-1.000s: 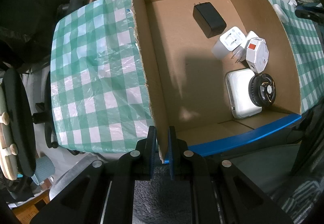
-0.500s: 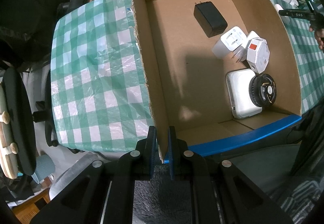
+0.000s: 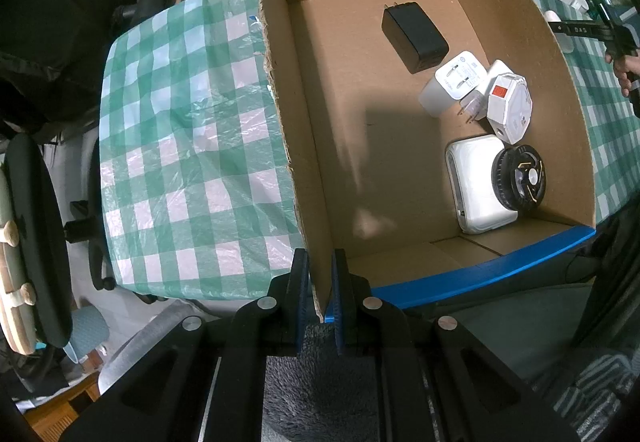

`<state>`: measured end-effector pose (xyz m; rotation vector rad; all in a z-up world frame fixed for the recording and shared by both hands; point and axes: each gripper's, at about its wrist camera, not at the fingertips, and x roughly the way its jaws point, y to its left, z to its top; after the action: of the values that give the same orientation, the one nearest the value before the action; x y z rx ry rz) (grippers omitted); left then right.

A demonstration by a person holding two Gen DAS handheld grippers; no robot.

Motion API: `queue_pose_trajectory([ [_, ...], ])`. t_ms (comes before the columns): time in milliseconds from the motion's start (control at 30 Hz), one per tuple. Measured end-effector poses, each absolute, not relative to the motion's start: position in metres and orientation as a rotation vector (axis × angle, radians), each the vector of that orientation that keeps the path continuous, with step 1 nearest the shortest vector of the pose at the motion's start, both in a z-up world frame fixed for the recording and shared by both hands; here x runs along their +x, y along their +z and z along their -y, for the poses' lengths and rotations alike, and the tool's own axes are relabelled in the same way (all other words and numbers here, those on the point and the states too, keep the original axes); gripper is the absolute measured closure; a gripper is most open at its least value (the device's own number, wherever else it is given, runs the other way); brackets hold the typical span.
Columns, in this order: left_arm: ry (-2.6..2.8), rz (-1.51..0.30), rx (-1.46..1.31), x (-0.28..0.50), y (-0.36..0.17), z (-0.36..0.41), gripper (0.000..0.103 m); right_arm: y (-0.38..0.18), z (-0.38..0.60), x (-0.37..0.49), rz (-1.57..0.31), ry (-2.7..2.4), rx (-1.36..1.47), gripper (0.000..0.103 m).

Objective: Organize rigid objects
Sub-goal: 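Return the right gripper to the table and grasp the white KINYO case, then carry the KINYO case into the box and release it with the right gripper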

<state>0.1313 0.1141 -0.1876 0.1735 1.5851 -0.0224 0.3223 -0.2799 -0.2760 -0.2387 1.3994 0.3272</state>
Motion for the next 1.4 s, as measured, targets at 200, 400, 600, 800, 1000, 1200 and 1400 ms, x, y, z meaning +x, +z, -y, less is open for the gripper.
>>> queue_pose_trajectory([
  [200,-0.021,-1.585,0.173,0.132,-0.188,-0.114,0.093,-0.272,0.284,0.313,-1.452,0.32,-0.174,0.066],
  [400,-0.024,-1.585,0.171,0.134,-0.189,-0.111,0.093,-0.258,0.277,0.297,-1.475,0.348,-0.151,0.067],
  [600,-0.028,-1.582,0.164,0.135,-0.19,-0.11,0.093,-0.238,0.267,0.277,-1.475,0.399,-0.145,0.066],
  [800,-0.03,-1.581,0.162,0.136,-0.19,-0.111,0.093,-0.209,0.253,0.258,-1.461,0.458,-0.131,0.067],
  [1000,-0.03,-1.581,0.156,0.136,-0.191,-0.111,0.093,-0.177,0.23,0.242,-1.442,0.517,-0.16,0.066],
  [1200,-0.029,-1.58,0.163,0.136,-0.191,-0.112,0.093,-0.137,0.193,0.226,-1.398,0.615,-0.179,0.066],
  [1400,-0.031,-1.58,0.164,0.137,-0.19,-0.111,0.093,-0.114,0.15,0.213,-1.373,0.717,-0.181,0.066],
])
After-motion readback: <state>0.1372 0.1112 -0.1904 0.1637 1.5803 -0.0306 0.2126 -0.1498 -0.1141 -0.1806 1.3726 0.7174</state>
